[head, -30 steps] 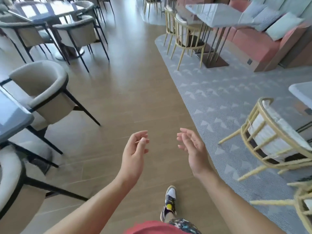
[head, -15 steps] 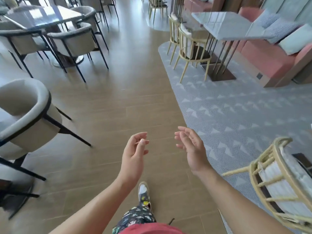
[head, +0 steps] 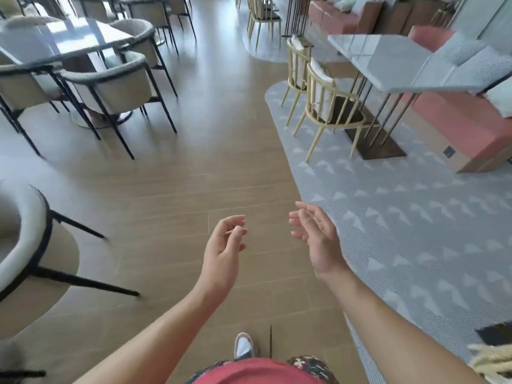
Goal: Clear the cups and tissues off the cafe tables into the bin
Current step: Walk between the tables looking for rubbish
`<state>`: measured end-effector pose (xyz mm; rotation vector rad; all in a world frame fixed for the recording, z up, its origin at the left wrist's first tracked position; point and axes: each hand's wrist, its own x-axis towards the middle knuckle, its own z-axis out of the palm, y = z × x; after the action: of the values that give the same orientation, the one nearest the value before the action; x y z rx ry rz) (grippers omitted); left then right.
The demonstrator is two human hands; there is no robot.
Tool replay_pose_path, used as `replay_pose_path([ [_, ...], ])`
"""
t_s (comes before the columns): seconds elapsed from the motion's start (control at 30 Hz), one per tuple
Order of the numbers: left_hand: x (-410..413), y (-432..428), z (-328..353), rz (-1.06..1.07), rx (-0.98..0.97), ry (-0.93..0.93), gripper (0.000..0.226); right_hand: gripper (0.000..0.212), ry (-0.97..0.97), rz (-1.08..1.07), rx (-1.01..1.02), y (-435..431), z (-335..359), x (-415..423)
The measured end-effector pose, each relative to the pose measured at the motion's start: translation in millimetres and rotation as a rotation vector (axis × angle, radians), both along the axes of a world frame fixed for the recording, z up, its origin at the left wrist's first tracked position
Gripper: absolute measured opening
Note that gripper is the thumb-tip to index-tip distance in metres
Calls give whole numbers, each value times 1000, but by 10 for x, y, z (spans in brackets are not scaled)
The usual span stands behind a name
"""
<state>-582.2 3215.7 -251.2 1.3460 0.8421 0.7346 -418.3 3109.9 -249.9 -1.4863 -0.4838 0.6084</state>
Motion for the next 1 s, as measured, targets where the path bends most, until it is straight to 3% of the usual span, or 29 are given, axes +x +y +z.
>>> replay_pose_path([
  [0.6,1825,3286,-19,187,59,23,23,37,73,170,47,3528,-319,1980],
  [1.0,3076,5674,403,353,85,-27,25,34,15,304,130,6138,244,3386],
])
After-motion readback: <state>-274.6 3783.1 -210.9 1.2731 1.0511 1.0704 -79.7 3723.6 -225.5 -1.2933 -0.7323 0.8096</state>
